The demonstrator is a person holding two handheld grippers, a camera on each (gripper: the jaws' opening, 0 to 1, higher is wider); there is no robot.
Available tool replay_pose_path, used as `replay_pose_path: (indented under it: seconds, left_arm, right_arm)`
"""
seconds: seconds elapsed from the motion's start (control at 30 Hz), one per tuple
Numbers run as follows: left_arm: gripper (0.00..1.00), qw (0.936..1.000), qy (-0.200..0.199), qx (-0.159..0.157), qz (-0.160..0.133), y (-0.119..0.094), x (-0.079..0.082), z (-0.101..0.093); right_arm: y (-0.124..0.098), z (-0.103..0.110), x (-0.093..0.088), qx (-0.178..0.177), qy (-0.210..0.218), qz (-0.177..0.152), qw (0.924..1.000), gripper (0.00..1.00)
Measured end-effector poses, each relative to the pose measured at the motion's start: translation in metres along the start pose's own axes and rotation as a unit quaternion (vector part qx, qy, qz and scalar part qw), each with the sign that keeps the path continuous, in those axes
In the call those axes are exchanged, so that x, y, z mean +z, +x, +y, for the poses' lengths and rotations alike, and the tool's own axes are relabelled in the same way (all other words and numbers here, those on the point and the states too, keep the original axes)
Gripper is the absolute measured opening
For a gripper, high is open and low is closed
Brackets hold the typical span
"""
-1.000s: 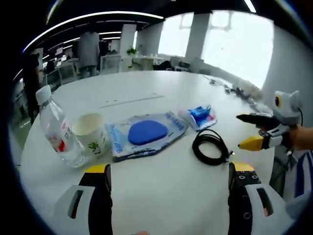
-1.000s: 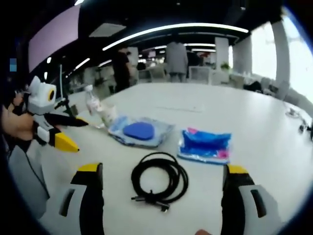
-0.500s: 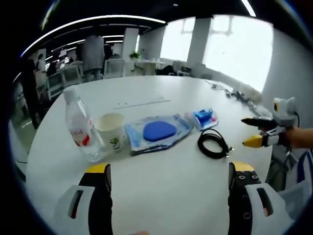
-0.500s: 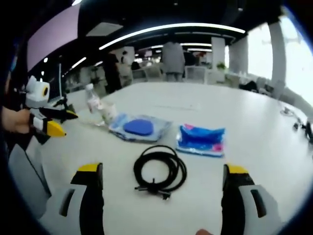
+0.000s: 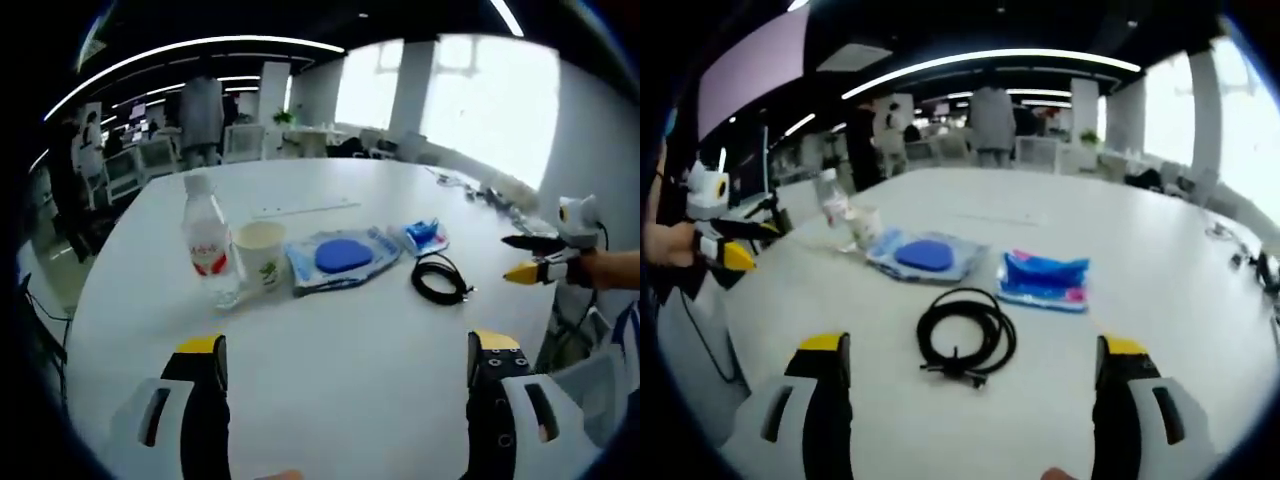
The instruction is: Arrange the tabletop items into an orderly group along one side of the table until the central work area is clear of visible clutter.
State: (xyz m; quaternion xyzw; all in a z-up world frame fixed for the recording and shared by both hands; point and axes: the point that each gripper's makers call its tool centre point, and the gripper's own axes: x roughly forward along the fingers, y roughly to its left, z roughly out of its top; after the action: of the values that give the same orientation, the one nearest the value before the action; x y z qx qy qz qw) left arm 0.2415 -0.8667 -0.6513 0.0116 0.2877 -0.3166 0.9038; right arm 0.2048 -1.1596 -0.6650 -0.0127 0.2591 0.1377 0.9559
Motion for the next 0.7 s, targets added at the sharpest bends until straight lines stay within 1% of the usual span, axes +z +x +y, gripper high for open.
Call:
replay_pose_path:
  seconds: [0.2, 0.3, 0.37, 0.53, 0.7]
  left_arm:
    - [1.0, 1.0, 0.004, 0.002, -0.002, -0.016, -0.002, 0.005]
    - [1.0, 1.0, 0.009, 0.002, -0.002, -0.022, -0.004, 0.004]
    - [1.0, 0.9999, 0.012, 0.001, -0.002, -0.026, -0.005, 0.003]
    - [1.0, 0.9999, 0.013, 0.001, 0.0, -0.031, -0.008, 0.004]
    - [1.0, 0.9999, 0.015, -0.002, 0.001, -0.035, -0.009, 0.004]
  right_arm:
    - [-0.011, 0.001, 0.004, -0.005, 0.001, -0.004, 1.0, 1.0]
    - [-0.016, 0.001, 0.003, -0.009, 0.01, -0.005, 0.9999, 1.0]
    - [-0.019, 0.004, 0.002, -0.007, 0.006, -0.003, 1.0, 1.0]
    - [-0.028, 0.007, -0.001, -0.007, -0.002, 0.002, 1.0, 1.0]
    - [-0.036, 0.005, -0.005, -0.013, 0.002, 0.002, 0.9999, 1.0]
